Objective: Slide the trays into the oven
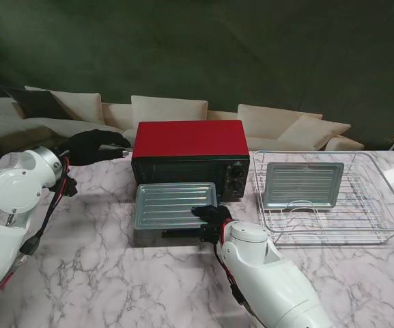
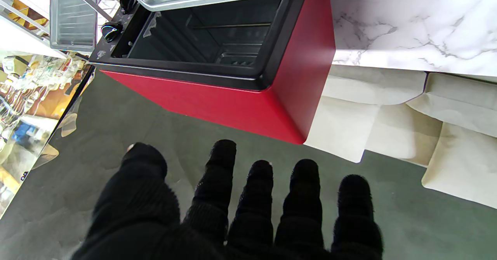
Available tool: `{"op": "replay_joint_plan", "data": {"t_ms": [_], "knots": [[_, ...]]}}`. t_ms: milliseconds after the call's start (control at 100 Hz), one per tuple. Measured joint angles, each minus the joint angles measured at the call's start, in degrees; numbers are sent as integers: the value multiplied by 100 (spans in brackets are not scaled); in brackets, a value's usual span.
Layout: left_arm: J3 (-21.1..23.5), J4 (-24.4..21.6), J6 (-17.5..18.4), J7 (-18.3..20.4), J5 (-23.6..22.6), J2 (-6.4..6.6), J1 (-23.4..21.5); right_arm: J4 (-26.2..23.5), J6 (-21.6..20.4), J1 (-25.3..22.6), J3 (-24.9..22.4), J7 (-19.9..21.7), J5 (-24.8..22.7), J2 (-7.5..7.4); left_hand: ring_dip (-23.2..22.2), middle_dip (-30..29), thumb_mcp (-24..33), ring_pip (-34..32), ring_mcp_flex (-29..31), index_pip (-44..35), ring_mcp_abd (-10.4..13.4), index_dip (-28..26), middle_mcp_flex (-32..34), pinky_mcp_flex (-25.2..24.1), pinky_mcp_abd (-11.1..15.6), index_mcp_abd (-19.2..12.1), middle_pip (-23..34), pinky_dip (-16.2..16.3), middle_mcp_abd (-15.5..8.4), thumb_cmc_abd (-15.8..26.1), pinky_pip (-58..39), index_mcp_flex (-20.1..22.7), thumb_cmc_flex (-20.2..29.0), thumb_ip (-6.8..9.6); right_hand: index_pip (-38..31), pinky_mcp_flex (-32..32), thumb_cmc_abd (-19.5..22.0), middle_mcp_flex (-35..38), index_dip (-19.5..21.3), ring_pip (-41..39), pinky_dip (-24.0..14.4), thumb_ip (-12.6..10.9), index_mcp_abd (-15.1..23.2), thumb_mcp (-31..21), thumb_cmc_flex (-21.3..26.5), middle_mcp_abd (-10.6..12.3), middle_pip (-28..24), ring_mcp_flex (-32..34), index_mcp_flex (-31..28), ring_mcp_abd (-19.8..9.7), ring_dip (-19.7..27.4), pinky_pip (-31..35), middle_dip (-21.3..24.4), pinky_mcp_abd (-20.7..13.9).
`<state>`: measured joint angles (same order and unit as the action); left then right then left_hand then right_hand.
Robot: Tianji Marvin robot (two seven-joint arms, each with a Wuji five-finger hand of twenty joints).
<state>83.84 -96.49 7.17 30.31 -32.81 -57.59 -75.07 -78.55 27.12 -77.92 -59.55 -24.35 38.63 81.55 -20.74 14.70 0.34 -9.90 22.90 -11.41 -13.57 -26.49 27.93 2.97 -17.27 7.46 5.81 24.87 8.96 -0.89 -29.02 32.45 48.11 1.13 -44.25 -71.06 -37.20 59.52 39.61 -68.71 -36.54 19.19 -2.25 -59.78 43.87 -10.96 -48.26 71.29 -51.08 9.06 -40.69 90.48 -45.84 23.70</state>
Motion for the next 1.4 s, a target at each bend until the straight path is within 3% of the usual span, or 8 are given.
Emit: {"op": "replay_joint_plan", "data": {"t_ms": [120, 130, 190, 820, 1400], "knots": [[0, 0, 2, 10, 2, 1, 4, 127, -43, 89, 39, -53, 46, 59, 0, 0, 0, 0, 0, 0, 0, 0, 0, 0, 0, 0, 0, 1, 0, 0, 0, 0, 0, 0, -42, -277, 0, 0, 0, 0, -1, 0, -14, 0, 0, -1, 0, 48, -1, 0, -4, 4, 0, 281], [0, 0, 2, 10, 2, 1, 4, 134, -43, 95, 41, -56, 45, 64, 0, 0, 0, 0, 0, 0, 0, 0, 0, 0, 0, 0, 0, 1, 0, 0, 0, 0, 0, 0, -43, -77, 0, 0, 0, -4, -1, 0, -19, 0, 0, -3, 0, 51, -1, 0, -4, 2, 0, -239], [1, 0, 3, 14, 2, 2, 4, 194, -65, 142, 39, -97, 33, 93, 0, 0, 0, 0, 0, 0, 0, 0, 0, 0, 0, 0, 0, 1, 2, 0, 0, 0, 0, 0, -45, 62, 0, 0, 0, -18, -1, 0, -23, 0, 0, -4, 0, 52, -4, 0, -4, -2, 0, -558], [-13, 5, 1, 22, 11, 4, 20, -9, -31, -40, -232, -176, -160, 19, 0, 0, 0, 1, 0, 0, 0, 0, 1, 0, 0, 0, 0, 1, 2, 0, 2, 0, 0, 0, -46, 274, 10, 0, 1, -50, -1, 5, -30, 2, 0, -4, 0, 52, -4, -46, 53, 6, 0, -622], [-29, 13, -1, 25, 32, 5, 35, 146, 58, 134, -153, -499, 65, 136, 0, 0, 0, 1, 0, 0, 0, 0, 1, 0, 0, 0, 0, 1, 2, 0, 4, 0, 0, 0, -46, 274, 13, 0, 1, -50, -2, 5, -30, 6, 0, -49, 0, 52, -4, -64, 55, -1, 11, -681]]}}
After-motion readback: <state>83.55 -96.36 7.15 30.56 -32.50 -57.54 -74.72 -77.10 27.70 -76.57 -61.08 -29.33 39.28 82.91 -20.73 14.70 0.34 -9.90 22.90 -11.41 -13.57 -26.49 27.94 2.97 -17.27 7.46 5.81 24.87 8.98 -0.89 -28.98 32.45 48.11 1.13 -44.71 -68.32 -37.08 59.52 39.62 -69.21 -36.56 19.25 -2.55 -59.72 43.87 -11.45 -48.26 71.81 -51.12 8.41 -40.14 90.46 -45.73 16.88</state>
